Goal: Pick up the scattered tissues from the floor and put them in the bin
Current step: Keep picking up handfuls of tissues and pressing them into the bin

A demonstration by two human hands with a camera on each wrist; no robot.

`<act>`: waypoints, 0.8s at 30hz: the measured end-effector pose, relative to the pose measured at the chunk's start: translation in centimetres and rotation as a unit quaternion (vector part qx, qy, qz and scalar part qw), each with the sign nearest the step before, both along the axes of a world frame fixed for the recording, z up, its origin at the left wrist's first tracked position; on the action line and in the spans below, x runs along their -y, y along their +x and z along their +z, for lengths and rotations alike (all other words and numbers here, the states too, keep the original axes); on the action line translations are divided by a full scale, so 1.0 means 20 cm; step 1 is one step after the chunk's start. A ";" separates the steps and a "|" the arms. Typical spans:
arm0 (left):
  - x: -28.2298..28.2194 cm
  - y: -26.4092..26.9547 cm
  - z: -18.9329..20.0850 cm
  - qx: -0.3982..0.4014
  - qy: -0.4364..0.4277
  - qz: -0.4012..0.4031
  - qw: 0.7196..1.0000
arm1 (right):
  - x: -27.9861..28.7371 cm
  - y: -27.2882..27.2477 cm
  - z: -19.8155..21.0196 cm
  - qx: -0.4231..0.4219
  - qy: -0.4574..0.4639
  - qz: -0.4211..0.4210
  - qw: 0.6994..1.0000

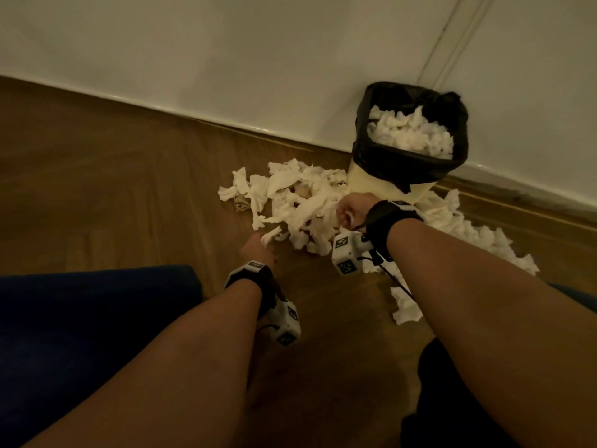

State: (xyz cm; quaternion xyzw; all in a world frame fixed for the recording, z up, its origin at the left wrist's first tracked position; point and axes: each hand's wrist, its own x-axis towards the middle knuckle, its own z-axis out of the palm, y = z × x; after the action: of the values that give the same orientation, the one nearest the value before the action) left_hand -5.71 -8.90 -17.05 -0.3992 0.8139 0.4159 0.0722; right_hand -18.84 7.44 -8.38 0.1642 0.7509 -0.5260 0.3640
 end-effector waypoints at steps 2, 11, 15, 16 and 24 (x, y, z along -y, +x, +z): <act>-0.03 -0.02 0.04 0.018 -0.018 -0.033 0.999 | -0.04 0.00 0.07 0.024 -0.069 -0.069 0.995; -0.25 -0.14 0.30 -0.048 -0.057 -0.133 0.988 | -0.24 0.01 0.34 0.016 -0.182 -0.188 0.965; -0.34 -0.19 0.42 -0.077 -0.041 -0.101 0.991 | -0.35 0.04 0.47 -0.011 -0.209 -0.150 0.966; -0.37 -0.20 0.45 -0.079 -0.042 -0.105 0.990 | -0.39 0.05 0.49 -0.014 -0.220 -0.125 0.967; -0.55 -0.31 0.68 -0.106 -0.022 -0.189 0.976 | -0.60 0.09 0.72 -0.018 -0.319 -0.176 0.931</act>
State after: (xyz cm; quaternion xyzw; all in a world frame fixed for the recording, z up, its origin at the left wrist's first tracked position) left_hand -11.97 2.13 -3.38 -0.1932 0.8867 0.4166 0.0541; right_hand -16.97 19.39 6.11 0.1601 0.5090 -0.7962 0.2853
